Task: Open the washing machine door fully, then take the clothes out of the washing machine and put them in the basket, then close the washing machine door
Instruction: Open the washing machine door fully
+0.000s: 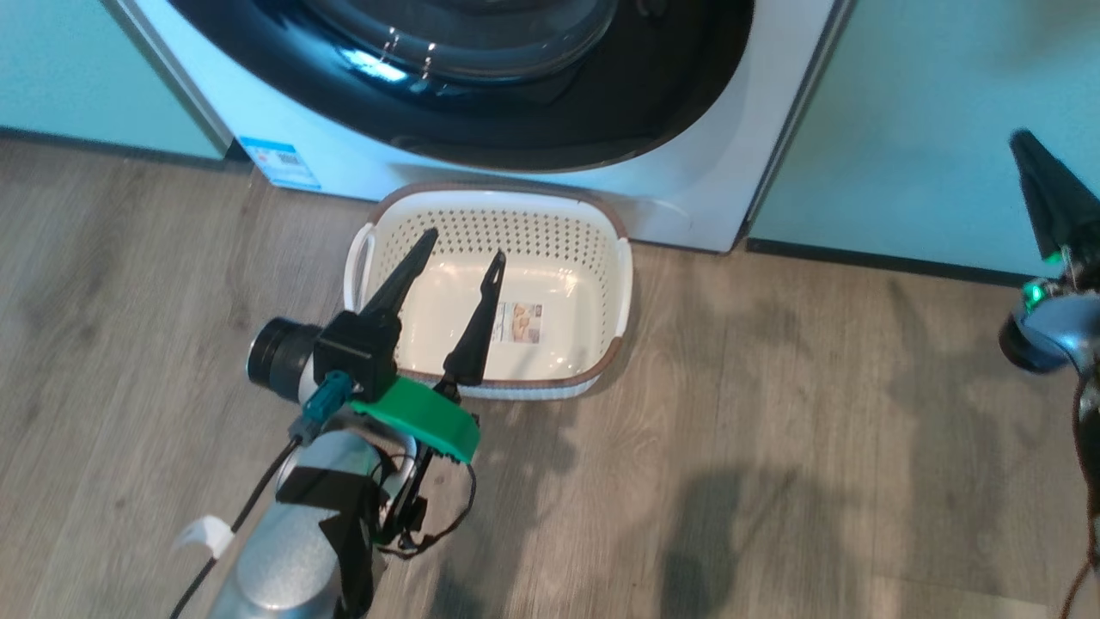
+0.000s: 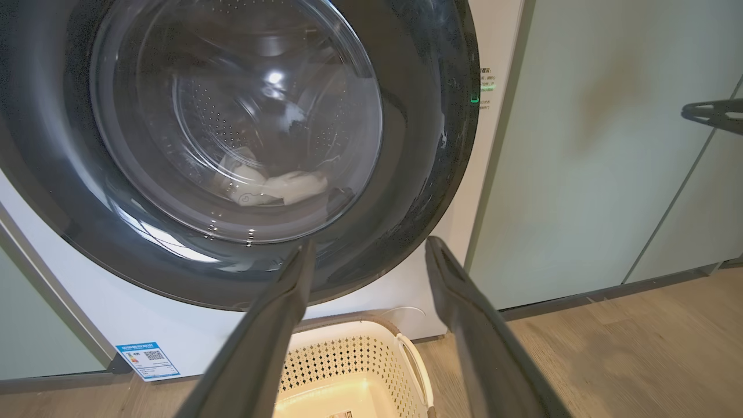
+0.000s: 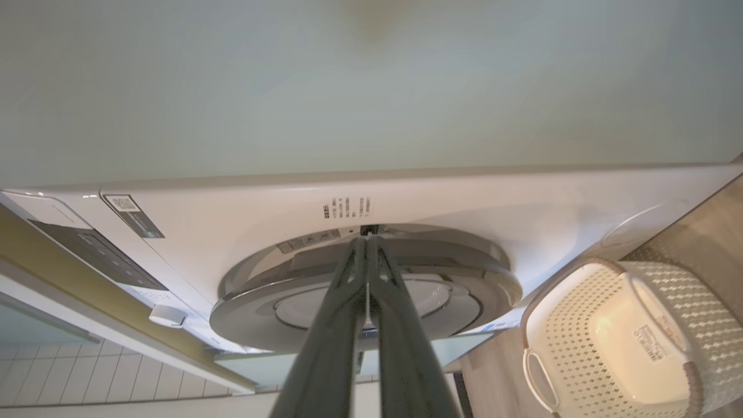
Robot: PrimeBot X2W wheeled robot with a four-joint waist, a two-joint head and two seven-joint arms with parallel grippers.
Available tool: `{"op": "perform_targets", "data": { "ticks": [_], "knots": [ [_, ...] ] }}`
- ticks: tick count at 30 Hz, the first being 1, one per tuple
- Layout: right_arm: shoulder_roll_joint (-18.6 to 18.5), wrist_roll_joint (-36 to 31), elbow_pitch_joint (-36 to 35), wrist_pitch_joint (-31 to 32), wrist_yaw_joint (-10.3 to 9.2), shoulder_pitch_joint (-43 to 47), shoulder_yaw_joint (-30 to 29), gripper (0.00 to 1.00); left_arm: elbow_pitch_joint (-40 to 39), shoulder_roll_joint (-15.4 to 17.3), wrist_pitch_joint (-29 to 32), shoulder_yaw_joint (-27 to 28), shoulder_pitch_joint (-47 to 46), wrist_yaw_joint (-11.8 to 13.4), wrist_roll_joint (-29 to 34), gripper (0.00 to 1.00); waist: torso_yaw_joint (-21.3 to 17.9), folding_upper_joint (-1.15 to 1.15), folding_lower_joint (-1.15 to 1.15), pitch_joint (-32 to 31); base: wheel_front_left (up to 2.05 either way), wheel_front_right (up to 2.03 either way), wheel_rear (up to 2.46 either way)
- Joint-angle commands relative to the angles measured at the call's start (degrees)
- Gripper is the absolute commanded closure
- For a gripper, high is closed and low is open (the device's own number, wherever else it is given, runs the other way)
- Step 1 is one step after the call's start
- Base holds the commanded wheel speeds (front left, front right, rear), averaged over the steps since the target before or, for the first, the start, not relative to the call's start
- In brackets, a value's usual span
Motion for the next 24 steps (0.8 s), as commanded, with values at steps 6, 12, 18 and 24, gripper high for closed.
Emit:
{"op": "perform_targets", "data": {
  "ticks": [6,12,18,24],
  "knots": [
    [0.16,1.79,-0.16,4.54,-0.15,-7.72,2.42,1.00,-2.62,0.54,-0.36,0.04,-3.87,0.38,-1.33,0.00,2.28,0.00,-0.01,3.30,0.00,0.00,0.00],
    [1.20,1.31,1.75,4.15,-0.15,-14.85,3.35,1.00,-3.32,0.53,-0.36,-2.19,-5.50,1.07,-2.57,0.00,4.10,0.00,-0.01,5.80,0.00,0.00,0.00],
    [2.23,0.59,4.05,3.44,-0.15,-20.13,4.61,1.00,-3.66,0.53,-0.36,-4.07,-6.50,1.60,-3.25,0.00,5.67,0.00,-0.01,7.18,0.00,0.00,0.00],
    [2.72,0.63,6.77,3.81,-0.15,-25.29,5.34,1.00,-4.06,0.53,-0.36,-6.06,-7.50,2.24,-4.51,0.00,7.39,0.00,-0.01,8.62,0.00,0.00,0.00]
  ]
}}
